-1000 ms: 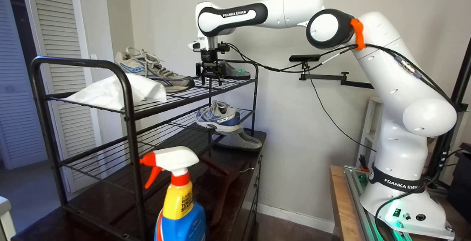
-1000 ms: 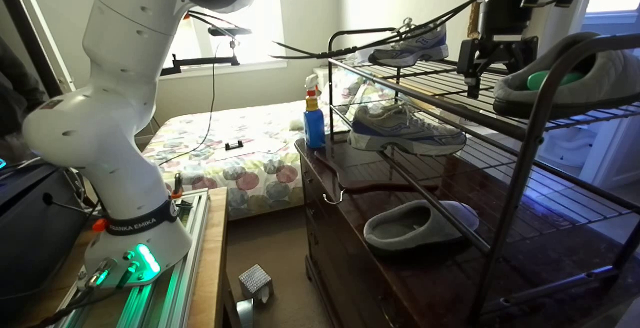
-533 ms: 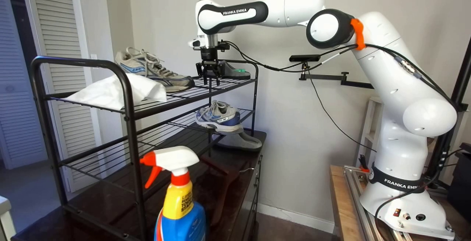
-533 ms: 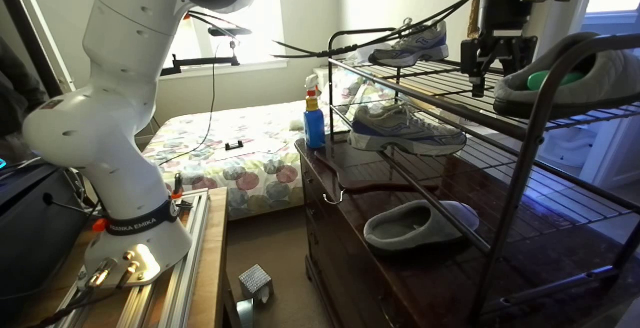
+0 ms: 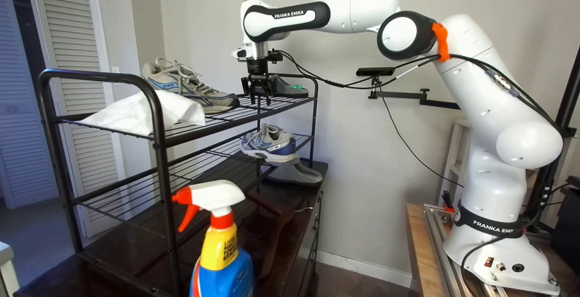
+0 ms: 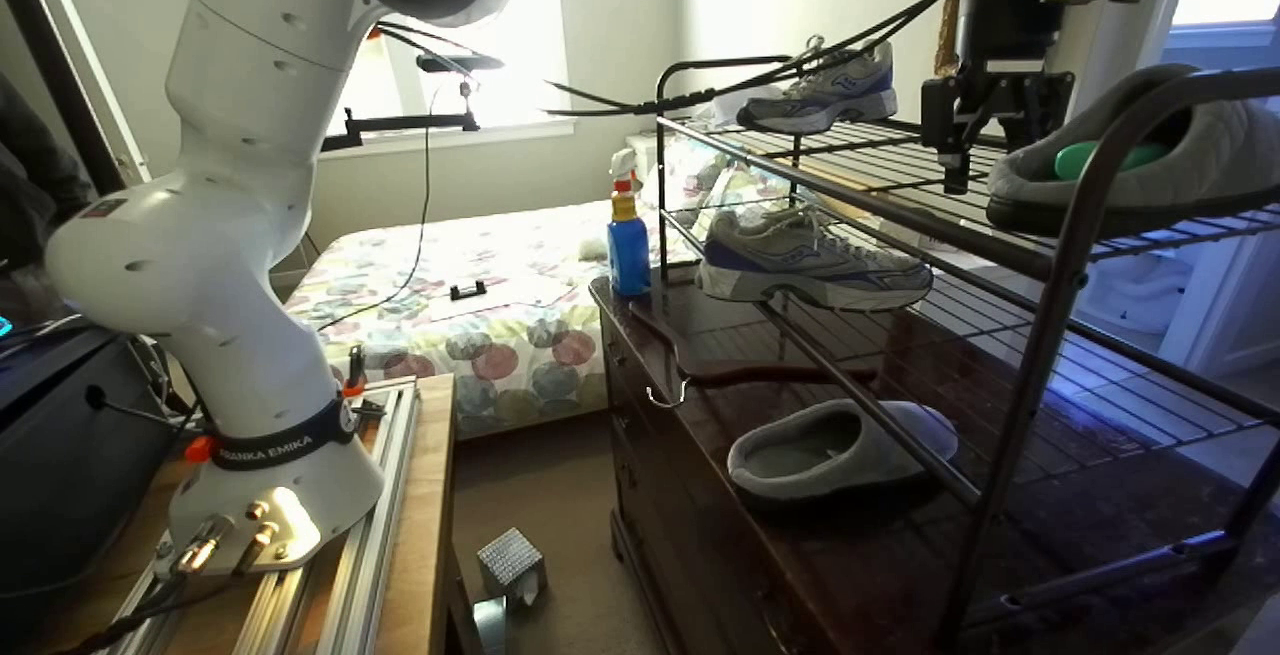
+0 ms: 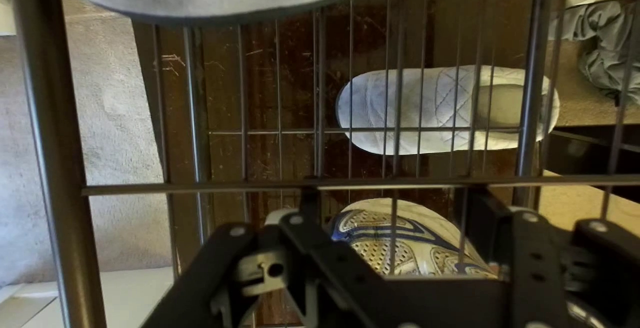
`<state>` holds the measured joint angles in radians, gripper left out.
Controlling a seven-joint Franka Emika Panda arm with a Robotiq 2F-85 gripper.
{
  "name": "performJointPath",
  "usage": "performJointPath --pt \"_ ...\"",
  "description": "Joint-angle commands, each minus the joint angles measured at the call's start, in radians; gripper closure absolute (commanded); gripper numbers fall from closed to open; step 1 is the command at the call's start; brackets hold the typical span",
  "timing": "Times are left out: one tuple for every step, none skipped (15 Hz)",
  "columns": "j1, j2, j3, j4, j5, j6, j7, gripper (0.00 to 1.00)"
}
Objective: Move the shoe rack backwards.
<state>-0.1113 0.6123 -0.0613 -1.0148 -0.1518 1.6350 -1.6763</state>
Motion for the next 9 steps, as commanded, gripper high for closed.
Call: performJointPath --pt "0.011 0.049 -0.004 0.092 -0.025 -0.024 -0.020 0.57" --pt "0.013 0.058 -0.003 0.107 -0.029 -0.029 -0.025 0.57" --pt "0.016 0.064 -0.004 0.121 -0.032 -0.036 -0.022 0.57" --pt "0.019 0.070 -0.003 0.133 -0.036 -0.041 -0.024 0.57" --pt "0.023 0.078 -0.004 0.149 -0.041 -0.048 -0.020 0.57" --pt "0.025 0.086 -0.003 0.164 -0.043 -0.053 -0.021 0.57" --pt "0.018 0.099 0.013 0.189 -0.055 -0.069 -0.019 0.57" --pt "0.020 0.109 0.015 0.206 -0.056 -0.077 -0.018 0.57" --pt "0.023 0.118 0.018 0.221 -0.059 -0.083 -0.020 0.57"
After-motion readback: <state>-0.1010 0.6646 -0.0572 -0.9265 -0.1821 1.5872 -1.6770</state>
